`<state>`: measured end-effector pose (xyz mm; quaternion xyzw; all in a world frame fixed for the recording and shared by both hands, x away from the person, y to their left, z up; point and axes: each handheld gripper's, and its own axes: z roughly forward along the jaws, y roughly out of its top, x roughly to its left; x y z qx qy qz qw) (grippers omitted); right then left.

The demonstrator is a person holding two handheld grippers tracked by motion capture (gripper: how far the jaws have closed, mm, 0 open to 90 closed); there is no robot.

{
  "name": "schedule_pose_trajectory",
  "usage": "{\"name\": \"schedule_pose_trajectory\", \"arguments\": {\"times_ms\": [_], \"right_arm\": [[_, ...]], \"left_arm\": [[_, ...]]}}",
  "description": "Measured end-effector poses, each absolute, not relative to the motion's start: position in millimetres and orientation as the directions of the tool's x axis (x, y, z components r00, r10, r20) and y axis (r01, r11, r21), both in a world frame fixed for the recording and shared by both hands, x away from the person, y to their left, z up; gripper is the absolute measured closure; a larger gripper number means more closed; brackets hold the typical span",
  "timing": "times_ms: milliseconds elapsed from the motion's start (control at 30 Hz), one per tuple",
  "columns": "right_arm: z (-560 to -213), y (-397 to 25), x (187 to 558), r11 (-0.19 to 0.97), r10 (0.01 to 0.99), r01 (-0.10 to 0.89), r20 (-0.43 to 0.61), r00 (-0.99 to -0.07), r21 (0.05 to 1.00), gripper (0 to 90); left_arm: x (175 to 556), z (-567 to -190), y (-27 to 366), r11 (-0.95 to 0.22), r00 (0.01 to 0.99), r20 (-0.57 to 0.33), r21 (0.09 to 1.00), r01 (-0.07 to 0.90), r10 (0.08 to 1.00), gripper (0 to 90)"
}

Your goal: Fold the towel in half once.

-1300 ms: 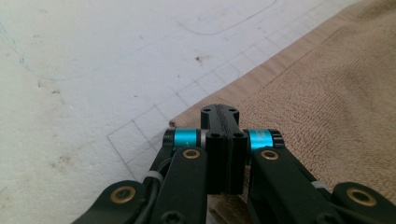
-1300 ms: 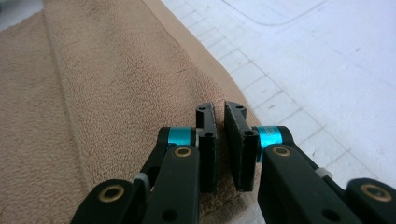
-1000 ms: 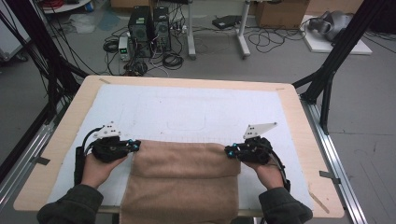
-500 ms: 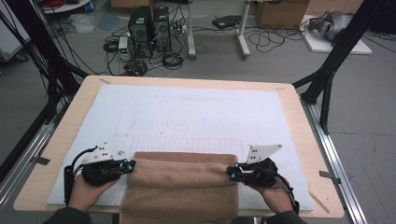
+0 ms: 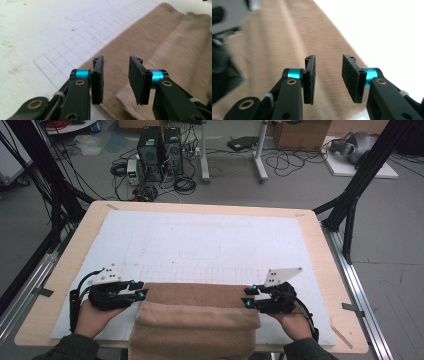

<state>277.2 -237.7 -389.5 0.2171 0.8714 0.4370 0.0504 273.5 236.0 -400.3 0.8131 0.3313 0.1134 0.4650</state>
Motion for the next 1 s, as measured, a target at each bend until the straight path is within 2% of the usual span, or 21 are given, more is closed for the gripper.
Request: {"name": "schedule_pose_trajectory", "arguments": {"times_ms": [200,333,567,667,733,800,867,933,1000], "right_arm": [[-411,-237,310,0.544,0.495,0.388,0.089,-0.864,0.743,52.1],[-429,-239,320,0.535,0.532,0.425,0.099,-0.841,0.73,45.9],[-445,-245,327,0.523,0.536,0.46,0.143,-0.832,0.717,42.1],[-445,-244,327,0.527,0.536,0.458,0.138,-0.833,0.716,42.4],[-445,-244,327,0.53,0.527,0.456,0.144,-0.838,0.715,46.5],[-445,-243,327,0.534,0.511,0.453,0.155,-0.846,0.714,55.0],[-445,-242,327,0.538,0.499,0.456,0.168,-0.85,0.709,59.3],[-444,-242,327,0.54,0.48,0.461,0.192,-0.856,0.704,67.8],[-444,-242,327,0.548,0.464,0.459,0.203,-0.862,0.699,74.2]], "left_arm": [[300,-421,232,-0.377,0.724,-0.114,0.793,0.479,0.68,55.0],[310,-430,230,-0.391,0.707,-0.101,0.773,0.499,0.7,53.1],[316,-443,227,-0.424,0.7,-0.094,0.736,0.528,0.708,43.7],[314,-443,226,-0.425,0.698,-0.089,0.736,0.527,0.71,44.8],[312,-443,225,-0.431,0.709,-0.092,0.737,0.52,0.699,50.7],[310,-443,224,-0.441,0.72,-0.085,0.739,0.51,0.689,59.1],[310,-443,225,-0.431,0.717,-0.103,0.737,0.521,0.69,61.7],[311,-442,227,-0.424,0.716,-0.119,0.735,0.529,0.687,65.6],[311,-442,227,-0.426,0.723,-0.125,0.735,0.527,0.679,73.6]]}}
